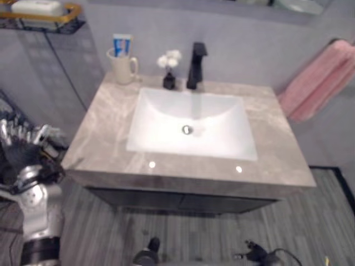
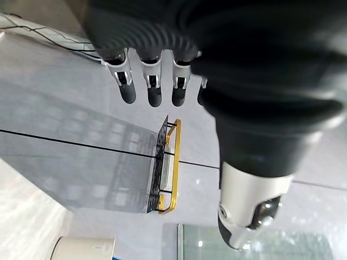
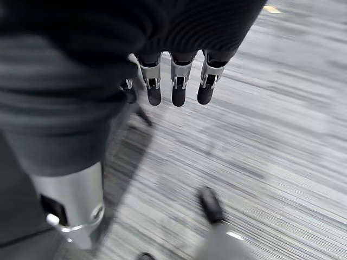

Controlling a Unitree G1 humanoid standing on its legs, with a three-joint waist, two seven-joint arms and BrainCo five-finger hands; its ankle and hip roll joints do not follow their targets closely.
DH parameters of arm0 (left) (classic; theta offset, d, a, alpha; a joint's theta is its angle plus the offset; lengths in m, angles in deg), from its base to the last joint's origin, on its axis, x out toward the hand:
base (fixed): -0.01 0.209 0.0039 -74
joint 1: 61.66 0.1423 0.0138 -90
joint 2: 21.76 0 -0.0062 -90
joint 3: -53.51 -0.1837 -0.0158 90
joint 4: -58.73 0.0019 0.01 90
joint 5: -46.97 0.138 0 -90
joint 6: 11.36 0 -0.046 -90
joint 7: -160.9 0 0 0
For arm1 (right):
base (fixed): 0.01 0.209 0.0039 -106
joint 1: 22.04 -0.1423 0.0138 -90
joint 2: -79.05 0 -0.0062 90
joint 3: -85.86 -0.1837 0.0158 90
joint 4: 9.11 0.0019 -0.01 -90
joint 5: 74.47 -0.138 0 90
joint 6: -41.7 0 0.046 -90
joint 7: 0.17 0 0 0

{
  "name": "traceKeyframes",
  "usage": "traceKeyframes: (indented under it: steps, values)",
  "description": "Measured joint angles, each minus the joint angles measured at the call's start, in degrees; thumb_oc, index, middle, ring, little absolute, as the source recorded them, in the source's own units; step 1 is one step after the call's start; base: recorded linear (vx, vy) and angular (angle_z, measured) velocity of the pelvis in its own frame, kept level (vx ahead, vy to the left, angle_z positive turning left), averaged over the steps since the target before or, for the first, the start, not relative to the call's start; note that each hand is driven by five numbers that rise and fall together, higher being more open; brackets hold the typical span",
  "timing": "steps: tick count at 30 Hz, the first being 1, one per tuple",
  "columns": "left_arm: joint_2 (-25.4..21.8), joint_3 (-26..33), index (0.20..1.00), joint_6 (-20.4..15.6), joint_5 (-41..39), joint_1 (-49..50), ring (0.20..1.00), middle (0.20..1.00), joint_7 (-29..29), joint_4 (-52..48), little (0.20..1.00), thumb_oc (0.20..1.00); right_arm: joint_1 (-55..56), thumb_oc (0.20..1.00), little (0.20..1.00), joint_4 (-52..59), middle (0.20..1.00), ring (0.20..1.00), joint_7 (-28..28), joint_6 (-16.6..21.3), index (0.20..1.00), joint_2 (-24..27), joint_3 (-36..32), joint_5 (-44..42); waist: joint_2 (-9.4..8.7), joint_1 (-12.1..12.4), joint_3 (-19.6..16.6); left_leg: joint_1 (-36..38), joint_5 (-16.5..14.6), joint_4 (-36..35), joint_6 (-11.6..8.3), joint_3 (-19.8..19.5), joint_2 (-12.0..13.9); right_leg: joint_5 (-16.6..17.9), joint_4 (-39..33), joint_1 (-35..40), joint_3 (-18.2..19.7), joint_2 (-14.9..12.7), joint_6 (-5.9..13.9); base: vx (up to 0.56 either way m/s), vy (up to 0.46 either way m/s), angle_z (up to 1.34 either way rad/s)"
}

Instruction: Put brush and paste in cup on sink, flatten towel.

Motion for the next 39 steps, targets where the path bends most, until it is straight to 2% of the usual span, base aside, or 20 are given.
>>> traceKeyframes:
  steps: [6, 8, 11, 12, 14, 17, 19, 21, 22, 24, 25, 26, 29, 31, 32, 33, 34, 35, 37, 39]
  values:
    - [0.35, 1.75, 1.0, 0.19, 0.05, 2.03, 1.0, 1.0, -0.99, -1.5, 1.0, 1.0, -1.02, 1.0, 1.0, 0.15, 1.0, 1.0, -0.27, 0.3, 1.0, 0.14, 0.07, 0.35, -0.21, -0.2, 0.13, 0.7, -0.23, 0.09, -0.23, 2.13, 0.12, -0.1, -0.44, 0.49, 0.64, 0.12, -0.52, 0.03, 0.106, -0.05]
    - [0.7, 2.36, 1.0, 0.35, 1.02, 3.16, 1.0, 1.0, -1.16, -1.92, 1.0, 1.0, -1.18, 1.0, 1.0, 0.15, 1.0, 1.0, -0.29, 0.32, 1.0, 0.12, 0.35, 2.08, -0.91, -0.35, 0.14, 0.18, -0.64, 2.61, -0.43, 3.93, -0.85, -0.37, 0.62, 0.53, 1.45, -1.13, -0.61, 0.07, 0.278, -0.13]
    - [0.72, 2.76, 1.0, 0.48, 2.29, 3.77, 1.0, 1.0, -1.89, -3.62, 1.0, 1.0, -1.44, 1.0, 1.0, 0.04, 1.0, 1.0, -0.46, 0.36, 1.0, 0.76, -0.35, 2.13, -0.07, -0.43, 0.64, 1.22, -4.67, 5.03, 1.92, 6.15, -1.58, -2.26, 5.1, 0.4, 2.76, -2.54, -0.06, 0.1, 0.355, -0.12]
    - [0.93, 2.73, 1.0, 0.52, 2.51, 3.8, 1.0, 1.0, -2.07, -4.27, 1.0, 1.0, -0.72, 1.0, 1.0, -0.11, 1.0, 1.0, -0.49, 0.37, 1.0, 1.28, -1.47, 2.13, 0.05, -0.94, 0.67, 2.35, -6.46, 6.05, 5.1, 8.02, -3.79, -3.6, 11.14, -0.37, 3.58, -5.76, 1.88, 0.03, 0.459, 0.07]
    - [1.2, 3.02, 1.0, 0.78, 3.44, 3.62, 1.0, 1.0, -2.17, -4.61, 1.0, 1.0, 0.65, 1.0, 1.0, -0.07, 1.0, 1.0, -0.84, 0.37, 1.0, 2.54, -2.14, 2.14, 1.72, -2.58, -0.16, 4.17, -6.43, 5.63, 6.78, 8.72, -5.48, -3.83, 21.24, -3.41, 7.0, -9.22, 3.21, -0.04, 0.397, 0.15]
    - [-0.2, 3.3, 1.0, 1.27, 4.44, 3.31, 1.0, 1.0, -2.18, -6.91, 1.0, 1.0, 0.85, 1.0, 1.0, -0.43, 1.0, 1.0, -0.9, 0.23, 1.0, 2.59, -2.54, 2.13, 2.39, -5.07, 2.08, 6.47, -7.05, 7.18, 9.14, 7.56, -8.31, 1.06, 39.59, -9.78, 12.11, -15.89, 3.61, 0.0, 0.215, 0.44]
    - [-1.01, 3.24, 1.0, 1.33, 5.06, 3.34, 1.0, 1.0, -2.23, -7.09, 1.0, 1.0, 1.15, 1.0, 1.0, -0.12, 1.0, 1.0, -0.88, 0.05, 1.0, 1.87, -2.53, 2.06, 2.63, -5.47, 2.4, 7.13, -7.22, 7.24, 9.37, 6.83, -8.6, -0.16, 42.96, -11.04, 13.83, -14.16, 4.27, 0.09, 0.086, 0.15]
    - [-1.98, 3.5, 1.0, 1.46, 5.06, 3.43, 1.0, 1.0, -2.17, -7.2, 1.0, 1.0, 0.61, 1.0, 1.0, 0.18, 1.0, 1.0, -0.96, 0.28, 1.0, 1.33, -2.98, 1.89, 2.92, -5.28, 2.78, 7.35, -7.17, 6.51, 9.46, 6.95, -8.17, -3.62, 36.04, -9.6, 14.59, -10.02, 3.09, 0.13, 0.064, -0.05]
    - [-2.09, 3.59, 1.0, 1.5, 5.09, 3.79, 1.0, 1.0, -2.37, -7.32, 1.0, 1.0, 0.8, 1.0, 1.0, -0.58, 1.0, 1.0, -0.89, 0.3, 1.0, 1.32, -3.48, 1.82, 3.05, -4.73, 2.67, 8.38, -7.13, 5.74, 9.49, 8.14, -8.43, -3.38, 29.3, -7.07, 8.95, -10.33, 3.09, -0.02, 0.022, -0.26]
    - [-2.2, 4.05, 1.0, 1.5, 5.41, 4.94, 1.0, 1.0, -2.51, -7.35, 1.0, 1.0, 0.79, 1.0, 1.0, -0.3, 1.0, 1.0, -0.91, 0.41, 1.0, 1.37, -3.92, 1.74, 3.51, -4.13, 2.35, 8.37, -7.16, 5.81, 9.48, 8.96, -8.47, -3.21, 22.25, -6.17, 7.18, -10.5, 3.55, 0.01, 0.01, -0.35]
    - [-2.66, 4.18, 1.0, 1.49, 5.52, 4.83, 1.0, 1.0, -2.76, -7.22, 1.0, 1.0, 0.59, 1.0, 1.0, 0.17, 1.0, 1.0, -0.88, 0.43, 1.0, 1.36, -4.03, 1.76, 3.7, -3.89, 2.74, 7.81, -7.1, 5.94, 9.57, 9.0, -8.66, -1.82, 16.55, -5.8, 8.12, -10.62, 5.47, 0.09, -0.039, -0.11]
    - [-2.66, 4.04, 1.0, 1.57, 5.53, 4.63, 1.0, 1.0, -3.19, -6.96, 1.0, 1.0, 0.16, 1.0, 1.0, 0.11, 1.0, 1.0, -0.87, 0.37, 1.0, 1.33, -4.04, 1.77, 3.75, -3.85, 2.81, 7.8, -6.93, 5.92, 9.86, 8.75, -8.87, -0.6, 15.89, -5.38, 8.88, -10.97, 6.36, 0.12, -0.09, 0.04]
    - [-2.68, 3.47, 1.0, 1.59, 5.66, 4.15, 1.0, 1.0, -3.24, -6.89, 1.0, 1.0, 1.63, 1.0, 1.0, 0.07, 1.0, 1.0, -0.81, 0.29, 1.0, 1.26, -4.09, 1.76, 4.76, -4.61, 2.88, 8.28, -6.78, 5.9, 10.1, 6.48, -9.12, 0.35, 15.7, -4.29, 11.49, -10.35, 6.69, 0.15, -0.14, 0.33]
    - [-2.71, 3.98, 1.0, 1.58, 5.71, 4.54, 1.0, 1.0, -3.27, -6.82, 1.0, 1.0, 2.26, 1.0, 1.0, -0.02, 1.0, 1.0, -0.73, 0.28, 1.0, 1.27, -4.12, 1.76, 5.21, -4.85, 2.86, 8.52, -7.73, 5.27, 8.5, 6.14, -9.1, 0.36, 15.14, -3.2, 10.79, -8.56, 6.59, 0.19, -0.254, 0.26]
    - [-2.58, 4.19, 1.0, 1.59, 5.78, 5.25, 1.0, 1.0, -3.33, -6.54, 1.0, 1.0, 2.52, 1.0, 1.0, -0.09, 1.0, 1.0, -0.73, 0.23, 1.0, 1.23, -4.09, 1.74, 5.27, -4.84, 2.44, 8.48, -8.74, 4.96, 6.25, 6.55, -8.73, 0.69, 13.44, -2.34, 10.65, -7.11, 5.99, 0.18, -0.315, -0.02]
    - [-7.47, 4.9, 1.0, 1.71, 5.82, 7.5, 1.0, 1.0, -3.46, -4.29, 1.0, 1.0, 2.73, 1.0, 1.0, 0.04, 1.0, 1.0, -0.66, 0.49, 1.0, -0.99, -3.12, 1.68, -0.7, -4.48, 1.36, 1.98, -13.28, 18.27, 10.86, 9.61, -7.79, 4.3, 9.89, -1.45, 13.29, -9.27, 3.6, 0.14, -0.242, -0.27]
    - [-8.53, 5.68, 1.0, 1.47, 5.58, 7.92, 1.0, 1.0, -3.59, -3.6, 1.0, 1.0, 2.28, 1.0, 1.0, -0.4, 1.0, 1.0, -0.53, 0.5, 1.0, -1.07, -3.22, 1.68, -1.57, -3.55, 1.19, 2.25, -14.18, 16.2, 7.49, 7.96, -6.74, 3.12, 10.45, -1.83, 14.09, -10.29, 6.05, 0.18, -0.305, -0.42]
    - [-7.77, 6.64, 1.0, 2.57, 4.81, 8.76, 1.0, 1.0, -3.39, 0.23, 1.0, 1.0, 2.16, 1.0, 1.0, -0.47, 1.0, 1.0, -0.37, 0.08, 1.0, -0.96, -3.03, 1.68, -0.87, -3.66, -0.57, 4.16, -12.4, 12.72, 5.84, 8.04, -5.48, 2.29, 6.43, -0.73, 13.56, -7.81, 5.53, 0.08, -0.146, -0.5]
    - [-8.26, 6.82, 1.0, 2.62, 4.4, 8.69, 1.0, 1.0, -3.45, 0.26, 1.0, 1.0, 2.21, 1.0, 1.0, -0.42, 1.0, 1.0, -0.32, 0.45, 1.0, -1.07, -3.09, 1.64, -1.51, -3.89, -0.79, 4.98, -11.01, 10.36, 5.74, 8.05, -5.48, 3.48, 1.66, 0.82, 12.38, -6.09, 4.94, 0.12, -0.248, -0.1]
    - [-8.47, 6.19, 1.0, 2.72, 4.21, 8.61, 1.0, 1.0, -4.38, 0.26, 1.0, 1.0, 2.32, 1.0, 1.0, -0.62, 1.0, 1.0, -0.48, 0.41, 1.0, -0.44, -3.64, 1.6, -1.13, -4.48, -1.06, 5.03, -10.41, 9.34, 5.19, 7.84, -4.66, 4.77, -2.65, 2.1, 12.66, -4.19, 3.19, 0.13, -0.336, 0.04]
